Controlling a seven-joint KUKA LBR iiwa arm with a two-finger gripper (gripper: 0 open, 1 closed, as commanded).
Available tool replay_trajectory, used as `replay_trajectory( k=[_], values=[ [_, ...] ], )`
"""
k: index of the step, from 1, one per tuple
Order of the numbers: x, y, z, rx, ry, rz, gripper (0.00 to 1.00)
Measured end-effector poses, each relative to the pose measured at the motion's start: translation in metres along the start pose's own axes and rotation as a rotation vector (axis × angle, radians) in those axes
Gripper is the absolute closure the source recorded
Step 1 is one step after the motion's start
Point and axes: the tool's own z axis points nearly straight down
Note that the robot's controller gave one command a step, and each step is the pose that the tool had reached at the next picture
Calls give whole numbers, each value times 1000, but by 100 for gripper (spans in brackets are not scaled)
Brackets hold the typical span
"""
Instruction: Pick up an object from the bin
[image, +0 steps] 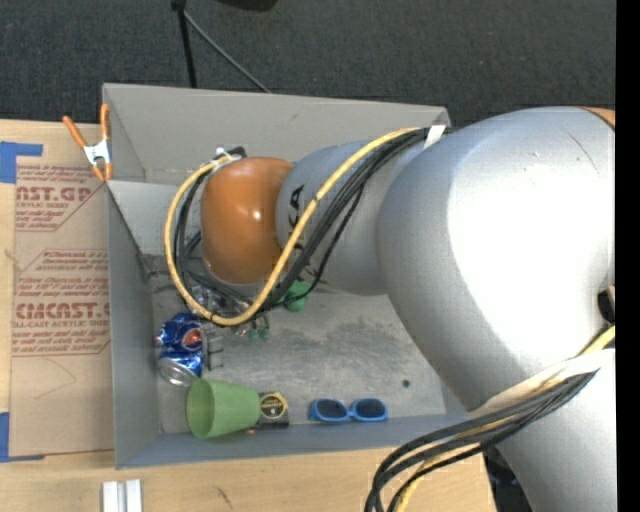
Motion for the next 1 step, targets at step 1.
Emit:
replay_trajectory(
  k=[1],
  values=[
    [3,9,-162,0,-2,-31,100]
  ],
)
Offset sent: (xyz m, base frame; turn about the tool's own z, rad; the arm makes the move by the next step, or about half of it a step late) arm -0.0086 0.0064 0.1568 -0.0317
